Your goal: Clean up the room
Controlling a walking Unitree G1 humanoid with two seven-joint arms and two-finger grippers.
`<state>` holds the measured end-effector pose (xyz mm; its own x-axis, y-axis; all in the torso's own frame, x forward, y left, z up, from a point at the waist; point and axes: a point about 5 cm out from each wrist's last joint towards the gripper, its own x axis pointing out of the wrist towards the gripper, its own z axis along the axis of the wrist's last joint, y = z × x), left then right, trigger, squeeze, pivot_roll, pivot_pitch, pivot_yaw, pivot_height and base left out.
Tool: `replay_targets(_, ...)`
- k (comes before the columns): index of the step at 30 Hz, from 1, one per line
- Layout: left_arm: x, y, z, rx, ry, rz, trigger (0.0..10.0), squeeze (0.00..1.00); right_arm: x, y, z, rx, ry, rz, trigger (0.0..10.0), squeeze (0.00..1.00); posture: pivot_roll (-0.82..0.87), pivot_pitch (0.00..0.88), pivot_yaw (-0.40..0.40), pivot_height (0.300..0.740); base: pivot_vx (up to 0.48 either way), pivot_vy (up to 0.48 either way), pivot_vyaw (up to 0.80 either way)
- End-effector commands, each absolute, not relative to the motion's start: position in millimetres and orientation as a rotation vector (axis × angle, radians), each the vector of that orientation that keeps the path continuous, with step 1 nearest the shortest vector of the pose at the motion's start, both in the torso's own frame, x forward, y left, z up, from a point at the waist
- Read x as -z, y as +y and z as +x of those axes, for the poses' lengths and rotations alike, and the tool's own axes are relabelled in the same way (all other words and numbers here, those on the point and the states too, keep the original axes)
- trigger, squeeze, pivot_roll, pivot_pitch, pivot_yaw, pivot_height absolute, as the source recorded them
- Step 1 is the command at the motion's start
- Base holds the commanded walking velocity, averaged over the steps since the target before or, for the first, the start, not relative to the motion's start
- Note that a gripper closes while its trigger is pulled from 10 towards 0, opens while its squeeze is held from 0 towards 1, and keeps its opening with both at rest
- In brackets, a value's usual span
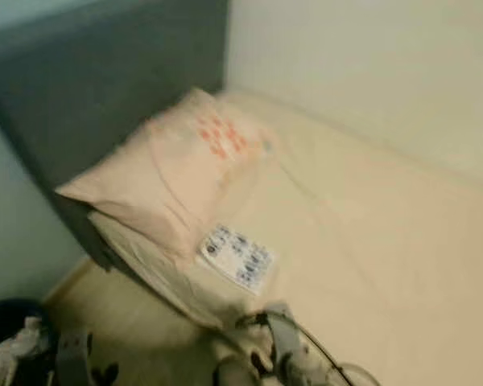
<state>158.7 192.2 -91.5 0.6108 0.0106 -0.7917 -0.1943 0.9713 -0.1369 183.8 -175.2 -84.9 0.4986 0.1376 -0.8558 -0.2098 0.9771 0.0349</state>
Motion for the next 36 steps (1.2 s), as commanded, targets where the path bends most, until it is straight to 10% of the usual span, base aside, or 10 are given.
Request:
replay_targets(1, 95.5, 190.7, 149.2, -0.102, 0.940, -0.206, 10.0, 0.00, 84.4, -174.9, 185.1, -0.211, 1.030, -0.084, 10.0, 0.00, -0.15, 0.000, 0.037, 0.740, 0.000, 0.000, -0.80)
replay_targets(36, 96.8, 188.0, 147.5, -0.099, 0.956, -0.196, 10.0, 0.00, 85.2, -182.2, 182.3, -0.199, 1.042, -0.125, 10.0, 0.00, -0.15, 0.000, 0.031, 0.740, 0.000, 0.000, -0.80)
